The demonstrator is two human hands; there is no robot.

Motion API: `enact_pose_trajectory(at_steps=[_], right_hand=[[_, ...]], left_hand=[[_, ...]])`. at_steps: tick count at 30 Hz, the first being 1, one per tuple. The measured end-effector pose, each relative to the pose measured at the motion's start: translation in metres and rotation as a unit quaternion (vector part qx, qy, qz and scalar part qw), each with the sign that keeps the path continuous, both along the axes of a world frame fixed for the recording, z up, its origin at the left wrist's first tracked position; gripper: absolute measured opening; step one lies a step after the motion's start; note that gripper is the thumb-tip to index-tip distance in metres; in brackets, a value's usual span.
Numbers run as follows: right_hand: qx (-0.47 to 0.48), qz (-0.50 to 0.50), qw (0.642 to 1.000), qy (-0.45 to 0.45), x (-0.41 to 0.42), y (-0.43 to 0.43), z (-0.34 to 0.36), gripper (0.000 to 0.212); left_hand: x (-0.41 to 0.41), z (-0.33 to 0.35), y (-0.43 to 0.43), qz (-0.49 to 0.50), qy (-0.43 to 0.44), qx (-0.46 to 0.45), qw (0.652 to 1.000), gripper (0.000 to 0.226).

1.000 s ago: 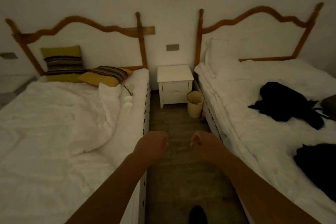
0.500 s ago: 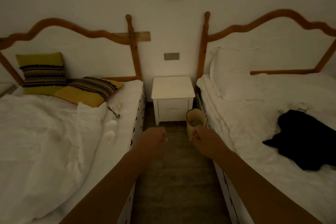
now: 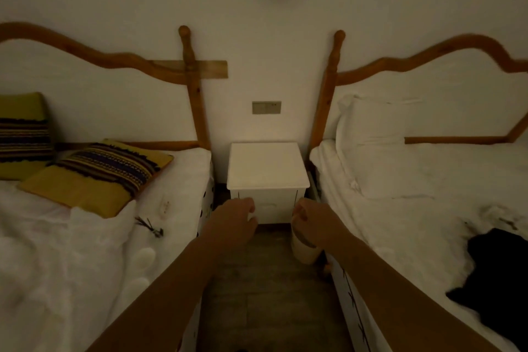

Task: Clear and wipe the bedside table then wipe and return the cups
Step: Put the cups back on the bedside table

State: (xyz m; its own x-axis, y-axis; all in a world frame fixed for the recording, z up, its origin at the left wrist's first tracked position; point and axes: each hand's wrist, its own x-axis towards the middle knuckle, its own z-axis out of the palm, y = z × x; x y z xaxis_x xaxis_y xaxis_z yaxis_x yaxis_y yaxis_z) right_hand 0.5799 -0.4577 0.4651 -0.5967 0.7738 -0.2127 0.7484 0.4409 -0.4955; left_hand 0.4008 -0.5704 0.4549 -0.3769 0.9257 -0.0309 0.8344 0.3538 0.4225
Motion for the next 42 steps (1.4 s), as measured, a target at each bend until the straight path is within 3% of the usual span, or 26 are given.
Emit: enact_pose_trajectory(at_steps=[8, 15, 18, 21, 28, 30, 36, 39, 42], right_hand=[[-0.024, 0.044, 0.999, 0.014, -0.11, 0.085, -0.015, 0.024], [-0.047, 0.255, 0.966, -0.001, -0.259, 0.119, -0.053, 0.031], [-0.066, 0.367, 0.928, -0.008, -0.323, 0.12, -0.067, 0.034], [-0.083, 0.492, 0.866, -0.027, -0.375, 0.103, -0.085, 0.036], [-0.119, 0.635, 0.76, -0.075, -0.419, 0.036, -0.143, 0.05], [-0.126, 0.651, 0.742, -0.103, -0.42, 0.016, -0.16, 0.054], [-0.078, 0.68, 0.714, -0.144, -0.449, -0.035, -0.229, 0.079], [-0.038, 0.686, 0.714, -0.136, -0.469, -0.059, -0.277, 0.087], [0.057, 0.697, 0.701, -0.139, -0.484, -0.077, -0.323, 0.094]], left_hand=[[-0.091, -0.015, 0.07, 0.037, -0.017, -0.017, 0.999, 0.033], [-0.178, -0.051, 0.061, 0.222, -0.038, -0.057, 0.973, 0.036], [-0.204, -0.064, 0.037, 0.333, -0.053, -0.066, 0.939, 0.039], [-0.203, -0.07, 0.004, 0.476, -0.104, -0.064, 0.871, 0.042], [-0.156, -0.111, -0.062, 0.663, -0.148, -0.053, 0.732, 0.046], [-0.145, -0.131, -0.076, 0.682, -0.163, -0.059, 0.711, 0.051], [-0.167, -0.204, -0.114, 0.693, -0.204, -0.047, 0.69, 0.067], [-0.186, -0.254, -0.127, 0.686, -0.2, -0.061, 0.696, 0.084], [-0.207, -0.308, -0.129, 0.656, -0.201, -0.132, 0.715, 0.107]])
